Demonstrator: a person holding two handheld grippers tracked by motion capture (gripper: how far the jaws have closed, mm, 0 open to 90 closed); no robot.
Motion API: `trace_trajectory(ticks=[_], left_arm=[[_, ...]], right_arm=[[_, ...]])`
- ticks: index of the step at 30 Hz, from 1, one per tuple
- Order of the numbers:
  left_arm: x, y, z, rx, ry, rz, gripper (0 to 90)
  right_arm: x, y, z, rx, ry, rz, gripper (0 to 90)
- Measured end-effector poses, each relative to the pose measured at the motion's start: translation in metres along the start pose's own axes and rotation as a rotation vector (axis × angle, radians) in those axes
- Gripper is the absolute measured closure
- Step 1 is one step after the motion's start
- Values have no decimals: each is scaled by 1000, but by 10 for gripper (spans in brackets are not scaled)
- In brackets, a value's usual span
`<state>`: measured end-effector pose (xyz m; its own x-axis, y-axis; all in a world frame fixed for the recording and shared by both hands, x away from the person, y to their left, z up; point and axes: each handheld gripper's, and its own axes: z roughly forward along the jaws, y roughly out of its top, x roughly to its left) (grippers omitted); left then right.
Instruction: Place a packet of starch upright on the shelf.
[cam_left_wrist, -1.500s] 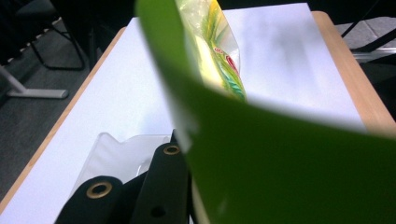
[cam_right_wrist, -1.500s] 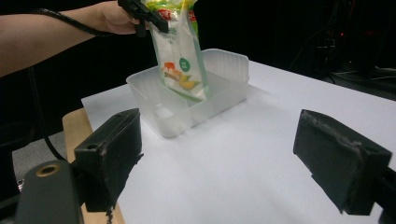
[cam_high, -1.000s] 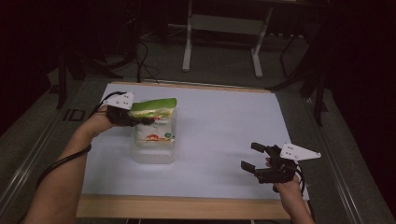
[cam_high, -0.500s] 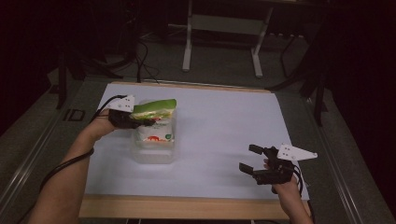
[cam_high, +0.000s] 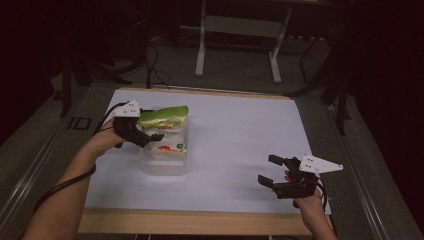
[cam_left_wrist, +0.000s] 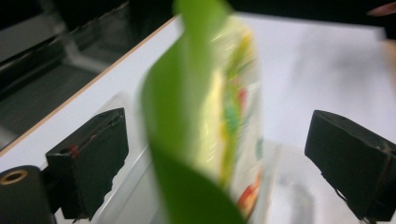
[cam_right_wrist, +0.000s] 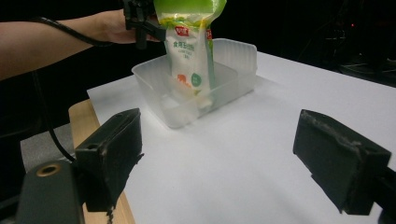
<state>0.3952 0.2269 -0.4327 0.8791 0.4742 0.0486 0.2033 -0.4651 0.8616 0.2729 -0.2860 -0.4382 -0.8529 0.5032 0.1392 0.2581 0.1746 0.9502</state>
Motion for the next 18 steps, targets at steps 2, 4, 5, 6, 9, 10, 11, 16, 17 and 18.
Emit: trace_trajectory(ticks=[2,4,5,6,9,10,11,16,17,18], left_arm=[[-4,-1,-4,2,25,-20,0],[-8,-2,-9,-6,47,-40,0],[-10,-3,-12,-9,59,-51,0],[-12,-3,-14,-15,76,-60,0],[-19,-6,-22,-49,96,-85,0],[-22,-7,-24,-59,98,-92,0],[-24,-8,-27,-68,105,-97,0],[-35,-12,-37,-61,161,-103,0],[-38,-13,-39,-58,172,-100,0],[-40,-14,-41,-55,184,-103,0]], right_arm=[[0,0,0,2,0,3,154],[1,-1,-1,8,1,6,154],[1,-1,-1,10,0,7,153],[1,-1,-2,14,-1,6,153],[1,-2,-3,16,-5,11,154],[1,-2,-4,16,-7,11,153],[2,-2,-4,15,-10,11,153],[4,-4,-5,18,-12,15,154],[4,-4,-5,19,-11,15,154],[5,-4,-5,20,-11,12,153]])
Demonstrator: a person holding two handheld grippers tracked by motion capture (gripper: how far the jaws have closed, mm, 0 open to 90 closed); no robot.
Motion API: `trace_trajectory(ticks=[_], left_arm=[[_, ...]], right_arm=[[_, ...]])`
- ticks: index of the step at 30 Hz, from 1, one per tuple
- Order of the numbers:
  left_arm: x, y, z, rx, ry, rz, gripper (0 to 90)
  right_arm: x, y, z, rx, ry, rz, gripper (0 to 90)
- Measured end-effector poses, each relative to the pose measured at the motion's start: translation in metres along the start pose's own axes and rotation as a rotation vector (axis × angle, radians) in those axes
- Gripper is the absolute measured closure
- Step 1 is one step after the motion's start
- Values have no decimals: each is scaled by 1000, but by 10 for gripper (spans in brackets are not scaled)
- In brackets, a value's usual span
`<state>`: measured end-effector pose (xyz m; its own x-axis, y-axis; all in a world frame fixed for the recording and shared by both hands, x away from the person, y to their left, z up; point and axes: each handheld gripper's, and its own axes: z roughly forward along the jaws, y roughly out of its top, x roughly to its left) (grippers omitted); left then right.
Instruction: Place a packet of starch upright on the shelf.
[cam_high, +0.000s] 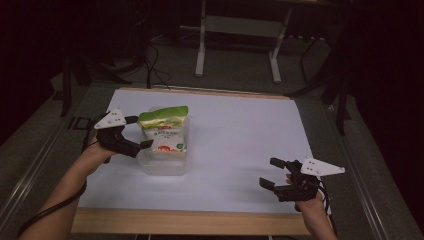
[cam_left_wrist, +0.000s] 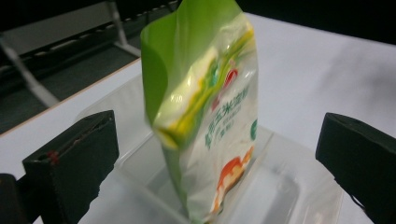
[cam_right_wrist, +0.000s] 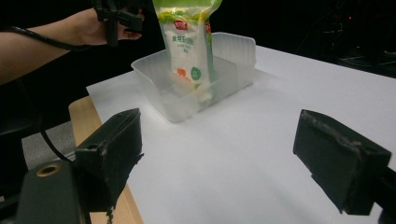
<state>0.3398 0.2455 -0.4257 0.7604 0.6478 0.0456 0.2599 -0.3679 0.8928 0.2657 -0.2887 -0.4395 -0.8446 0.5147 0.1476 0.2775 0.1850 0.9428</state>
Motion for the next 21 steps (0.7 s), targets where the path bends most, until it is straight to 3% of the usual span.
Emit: trace_trajectory(ticks=[5,8,16,21], left_arm=[[-12,-11,-11,6,30,-18,0],[-20,-20,-15,-6,18,-36,0],[-52,-34,-21,-67,-54,-59,0],[-75,-36,-16,-56,-148,-41,0]], right_arm=[[2,0,-1,-3,0,3,153],[2,0,-2,-2,-1,5,153],[2,-5,-2,1,-5,10,154],[3,-8,-2,5,-18,6,154]])
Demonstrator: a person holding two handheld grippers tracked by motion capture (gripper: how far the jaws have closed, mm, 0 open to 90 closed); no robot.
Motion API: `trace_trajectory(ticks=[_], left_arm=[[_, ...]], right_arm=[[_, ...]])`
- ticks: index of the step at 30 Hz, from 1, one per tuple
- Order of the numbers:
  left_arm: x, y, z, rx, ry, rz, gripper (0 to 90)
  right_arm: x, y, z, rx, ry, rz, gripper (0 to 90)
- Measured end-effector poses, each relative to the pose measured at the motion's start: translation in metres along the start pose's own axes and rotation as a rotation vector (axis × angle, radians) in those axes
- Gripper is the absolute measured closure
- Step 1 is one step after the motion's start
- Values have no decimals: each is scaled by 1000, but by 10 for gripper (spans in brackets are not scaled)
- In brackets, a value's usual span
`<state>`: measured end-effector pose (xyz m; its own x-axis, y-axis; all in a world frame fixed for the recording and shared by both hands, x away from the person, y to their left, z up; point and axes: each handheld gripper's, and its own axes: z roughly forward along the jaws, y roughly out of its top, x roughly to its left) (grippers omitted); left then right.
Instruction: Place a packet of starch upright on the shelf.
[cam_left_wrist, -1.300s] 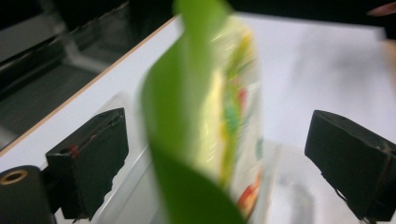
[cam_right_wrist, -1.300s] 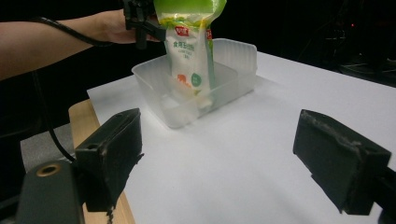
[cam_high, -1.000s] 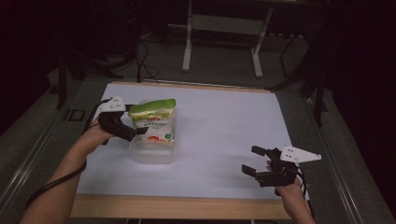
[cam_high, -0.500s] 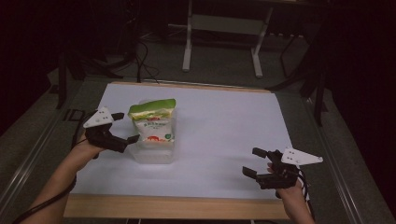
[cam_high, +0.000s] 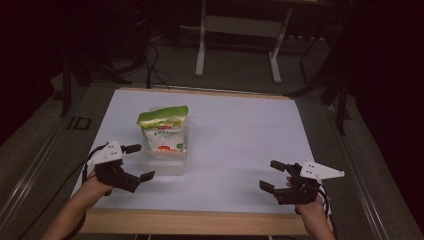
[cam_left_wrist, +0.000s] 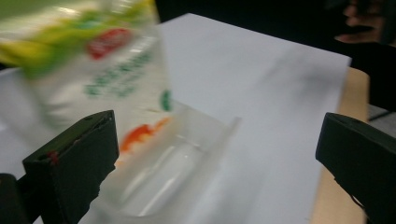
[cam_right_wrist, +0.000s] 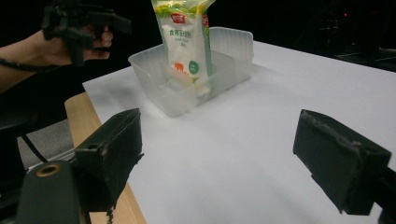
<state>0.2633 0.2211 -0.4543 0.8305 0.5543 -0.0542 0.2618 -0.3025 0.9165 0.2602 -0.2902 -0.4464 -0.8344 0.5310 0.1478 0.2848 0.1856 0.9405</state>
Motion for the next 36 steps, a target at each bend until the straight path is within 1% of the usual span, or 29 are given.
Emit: trace_trajectory(ticks=[5,7,9,13,17,19,20,21,23,26,27,28,33,36], left_arm=[[-18,-4,10,-2,-56,9,0],[-22,-3,14,6,-74,20,0],[-27,-3,19,7,-95,19,0],[-35,-2,28,12,-121,25,0],[-43,-4,38,-1,-145,22,0],[-43,-4,38,-1,-145,22,0],[-48,-5,46,10,-147,37,0],[-49,-6,48,9,-146,40,0],[-52,-7,52,-8,-159,30,0],[-54,-9,56,-16,-153,33,0],[-55,-10,57,-14,-152,33,0],[-57,-12,61,-5,-153,42,0],[-57,-16,65,2,-160,35,0],[-58,-18,67,9,-156,43,0]], right_arm=[[-1,-2,-1,-6,-1,4,154],[-1,-2,-1,-8,-1,8,154],[-1,-3,-1,-9,-2,9,154],[1,-5,0,0,-5,2,154],[2,-6,1,2,-6,-7,154],[2,-6,1,3,-5,-8,154],[3,-7,2,5,-4,-11,154],[3,-7,2,9,-8,-13,154],[3,-8,3,13,-8,-16,154],[4,-9,3,18,-9,-19,153],[4,-9,3,20,-11,-20,153],[4,-10,4,19,-11,-22,153],[5,-11,4,22,-15,-25,153],[5,-13,6,23,-18,-26,141]])
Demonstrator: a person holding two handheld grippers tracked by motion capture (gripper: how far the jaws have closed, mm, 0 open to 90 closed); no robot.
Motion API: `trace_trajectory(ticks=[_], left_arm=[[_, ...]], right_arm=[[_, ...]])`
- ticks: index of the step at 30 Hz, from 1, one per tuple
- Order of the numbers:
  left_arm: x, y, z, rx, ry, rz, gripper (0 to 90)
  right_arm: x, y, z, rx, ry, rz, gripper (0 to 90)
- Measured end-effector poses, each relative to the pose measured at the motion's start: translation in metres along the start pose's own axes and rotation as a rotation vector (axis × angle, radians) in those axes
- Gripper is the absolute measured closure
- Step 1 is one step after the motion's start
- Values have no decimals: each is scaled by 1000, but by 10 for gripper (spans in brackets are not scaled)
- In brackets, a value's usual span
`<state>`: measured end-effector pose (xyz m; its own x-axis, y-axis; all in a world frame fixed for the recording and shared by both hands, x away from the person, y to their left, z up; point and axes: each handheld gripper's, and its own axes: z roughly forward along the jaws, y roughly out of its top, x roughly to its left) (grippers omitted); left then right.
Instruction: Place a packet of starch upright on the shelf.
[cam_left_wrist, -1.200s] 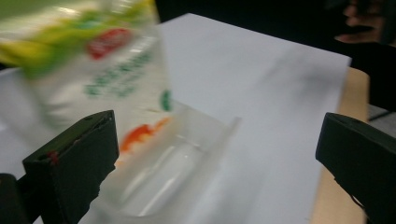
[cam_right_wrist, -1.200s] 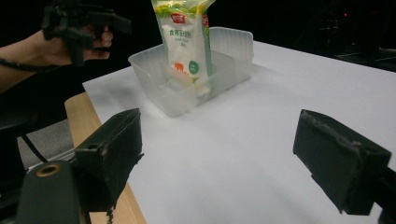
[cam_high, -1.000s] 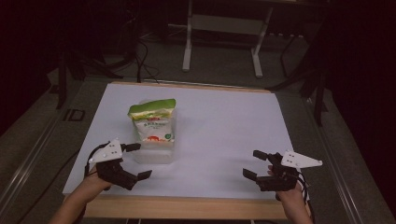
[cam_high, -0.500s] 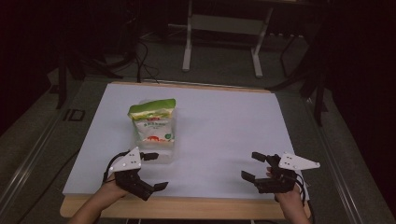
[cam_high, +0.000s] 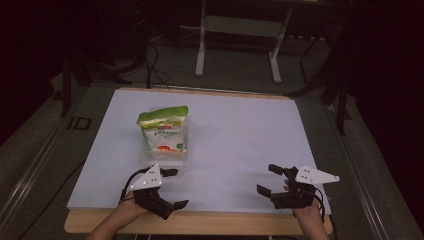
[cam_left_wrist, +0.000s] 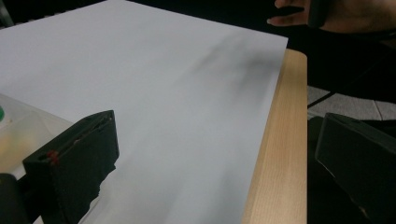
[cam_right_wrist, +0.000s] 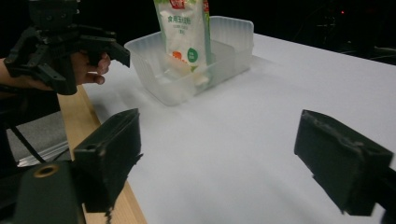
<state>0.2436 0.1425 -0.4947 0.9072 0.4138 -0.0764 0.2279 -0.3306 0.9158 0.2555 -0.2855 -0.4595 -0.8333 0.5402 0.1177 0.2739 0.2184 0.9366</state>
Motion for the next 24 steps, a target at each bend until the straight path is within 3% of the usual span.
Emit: trace_trajectory(ticks=[4,14,24], left_arm=[[-2,-5,5,12,3,31,0],[-6,-10,11,17,32,40,0],[-8,-12,12,26,44,53,0]], right_arm=[[1,-3,3,9,-6,-10,141],[2,-11,10,46,-19,-27,142],[2,-12,12,49,-13,-29,144]])
